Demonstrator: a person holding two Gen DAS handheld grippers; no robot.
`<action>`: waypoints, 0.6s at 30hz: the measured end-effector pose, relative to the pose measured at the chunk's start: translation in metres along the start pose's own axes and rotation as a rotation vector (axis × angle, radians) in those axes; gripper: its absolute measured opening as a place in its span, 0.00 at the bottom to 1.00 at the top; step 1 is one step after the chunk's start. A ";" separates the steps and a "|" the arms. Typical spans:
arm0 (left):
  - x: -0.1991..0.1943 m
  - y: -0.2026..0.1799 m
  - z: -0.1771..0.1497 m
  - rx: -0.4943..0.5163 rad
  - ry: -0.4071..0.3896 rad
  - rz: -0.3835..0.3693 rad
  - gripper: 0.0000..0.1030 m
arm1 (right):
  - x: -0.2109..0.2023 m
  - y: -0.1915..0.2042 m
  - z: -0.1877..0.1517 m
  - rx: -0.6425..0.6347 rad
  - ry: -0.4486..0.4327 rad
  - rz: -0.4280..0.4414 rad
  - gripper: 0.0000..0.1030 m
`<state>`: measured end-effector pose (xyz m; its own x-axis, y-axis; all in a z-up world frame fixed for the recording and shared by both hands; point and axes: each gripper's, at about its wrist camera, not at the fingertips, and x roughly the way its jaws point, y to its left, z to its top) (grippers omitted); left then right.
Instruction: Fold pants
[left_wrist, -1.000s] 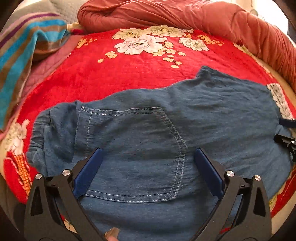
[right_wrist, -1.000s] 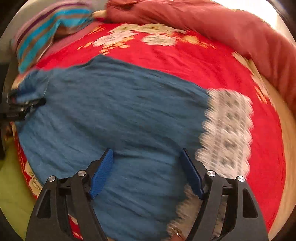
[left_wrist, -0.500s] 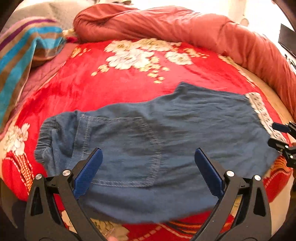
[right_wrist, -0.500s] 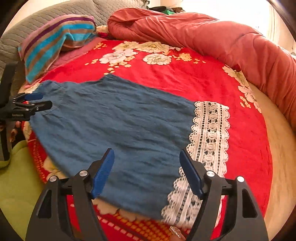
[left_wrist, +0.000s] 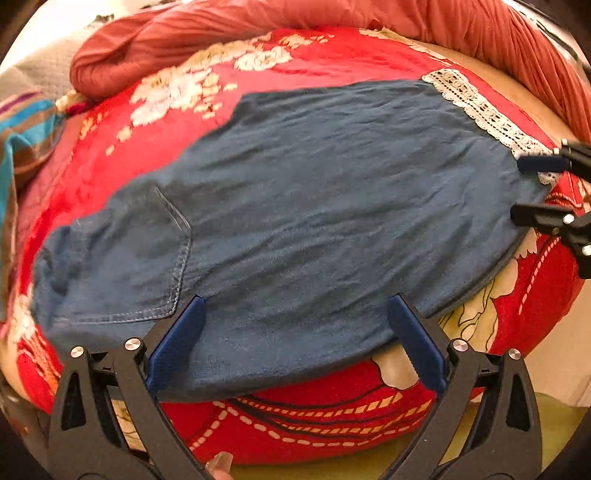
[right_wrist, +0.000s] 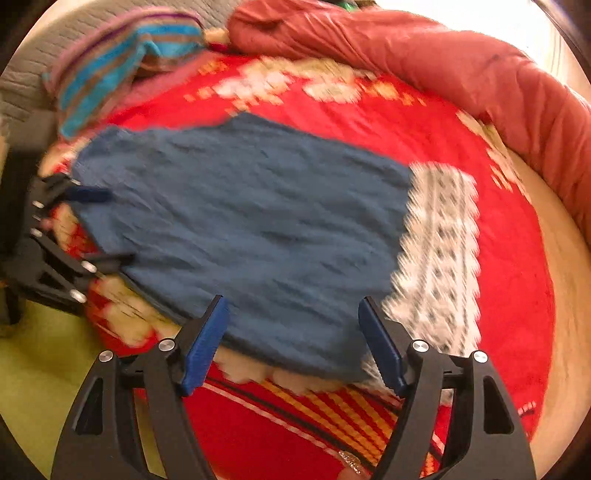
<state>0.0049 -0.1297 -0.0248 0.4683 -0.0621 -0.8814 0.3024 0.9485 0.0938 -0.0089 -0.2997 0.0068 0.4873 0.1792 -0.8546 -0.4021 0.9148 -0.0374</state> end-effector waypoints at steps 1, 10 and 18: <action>0.000 0.003 0.000 -0.010 0.000 -0.013 0.91 | 0.005 -0.007 -0.006 0.025 0.019 0.005 0.69; 0.000 0.005 0.000 -0.021 -0.004 -0.028 0.91 | 0.003 -0.012 -0.013 0.060 -0.018 0.038 0.70; -0.005 0.003 -0.001 -0.026 -0.018 -0.018 0.91 | -0.013 -0.015 -0.009 0.082 -0.068 0.081 0.70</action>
<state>0.0029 -0.1267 -0.0209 0.4780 -0.0851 -0.8742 0.2896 0.9549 0.0653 -0.0163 -0.3196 0.0141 0.5086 0.2754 -0.8158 -0.3790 0.9223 0.0751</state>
